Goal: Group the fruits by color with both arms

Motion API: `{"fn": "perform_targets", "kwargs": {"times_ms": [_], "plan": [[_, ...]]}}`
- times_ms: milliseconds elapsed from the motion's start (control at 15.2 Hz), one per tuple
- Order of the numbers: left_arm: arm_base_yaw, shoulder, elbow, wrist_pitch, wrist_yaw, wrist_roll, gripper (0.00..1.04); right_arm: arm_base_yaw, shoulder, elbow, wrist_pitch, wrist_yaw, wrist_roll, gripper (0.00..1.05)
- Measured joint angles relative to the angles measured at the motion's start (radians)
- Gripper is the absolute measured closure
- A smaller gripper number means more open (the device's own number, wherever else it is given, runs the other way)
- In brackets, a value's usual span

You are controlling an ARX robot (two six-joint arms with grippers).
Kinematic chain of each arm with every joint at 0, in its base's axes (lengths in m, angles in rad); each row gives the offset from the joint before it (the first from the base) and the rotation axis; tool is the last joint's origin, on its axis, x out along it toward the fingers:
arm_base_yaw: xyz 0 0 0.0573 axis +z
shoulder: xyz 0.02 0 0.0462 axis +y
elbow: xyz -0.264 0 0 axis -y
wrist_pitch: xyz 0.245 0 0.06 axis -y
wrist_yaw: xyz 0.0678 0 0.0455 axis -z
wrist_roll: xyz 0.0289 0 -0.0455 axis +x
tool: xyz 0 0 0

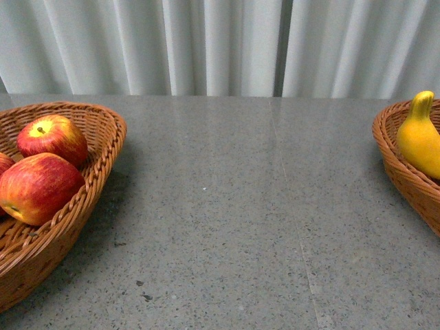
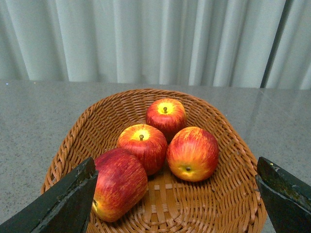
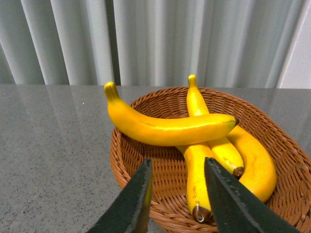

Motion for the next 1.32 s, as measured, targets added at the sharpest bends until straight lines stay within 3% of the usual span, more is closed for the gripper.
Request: {"fn": "perform_targets", "kwargs": {"times_ms": [132, 198, 1317], "plan": [[0.0, 0.0, 0.0, 0.0, 0.0, 0.0, 0.07, 0.0, 0.0, 0.0, 0.0, 0.0, 0.0, 0.1], [0.0, 0.0, 0.0, 0.0, 0.0, 0.0, 0.07, 0.0, 0.0, 0.0, 0.0, 0.0, 0.0, 0.06], [0.0, 0.0, 0.0, 0.0, 0.0, 0.0, 0.07, 0.0, 0.0, 0.0, 0.0, 0.0, 0.0, 0.07]]}}
